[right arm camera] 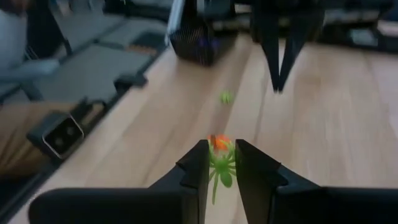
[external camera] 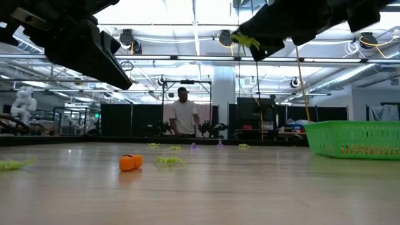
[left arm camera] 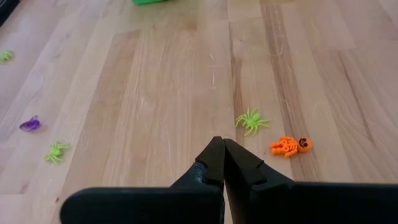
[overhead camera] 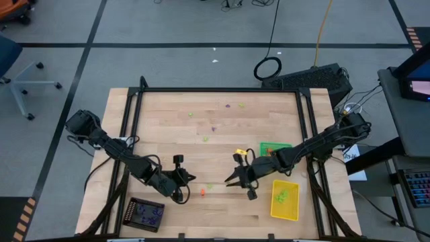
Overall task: Sort Halloween decoration
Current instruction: Put the green spider toy into the yellow bin
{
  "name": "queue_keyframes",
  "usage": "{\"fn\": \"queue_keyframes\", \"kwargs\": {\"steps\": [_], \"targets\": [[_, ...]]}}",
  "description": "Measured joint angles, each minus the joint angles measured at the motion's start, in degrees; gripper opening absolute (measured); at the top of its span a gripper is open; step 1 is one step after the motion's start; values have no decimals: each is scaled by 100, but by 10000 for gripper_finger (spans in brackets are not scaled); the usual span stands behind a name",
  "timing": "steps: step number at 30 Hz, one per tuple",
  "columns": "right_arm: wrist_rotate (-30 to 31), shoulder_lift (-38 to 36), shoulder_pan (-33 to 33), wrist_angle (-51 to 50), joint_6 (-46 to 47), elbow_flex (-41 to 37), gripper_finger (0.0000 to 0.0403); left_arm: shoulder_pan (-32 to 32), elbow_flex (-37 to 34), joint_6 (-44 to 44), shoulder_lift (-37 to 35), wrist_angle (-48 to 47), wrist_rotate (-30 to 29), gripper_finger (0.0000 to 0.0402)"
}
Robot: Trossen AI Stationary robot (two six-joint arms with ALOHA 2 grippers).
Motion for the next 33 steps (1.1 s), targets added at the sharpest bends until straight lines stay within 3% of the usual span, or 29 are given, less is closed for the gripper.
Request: {"fn": "queue_keyframes", "kwargs": {"steps": [11, 15, 29, 33], "targets": [[270, 2, 2, 3214, -228, -946, 59, 0, 0, 1, 2, 12, 1, 6], [639, 2, -4, 3454, -179, -1017, 59, 1, 0, 0, 2, 14, 1, 6], [616, 2, 59, 3632, -146, -1017, 59, 2, 0, 1, 2, 35, 0, 6], [610, 2, 59, 3621, -611, -1017, 59, 2, 0, 1, 2, 35, -1, 6]]}}
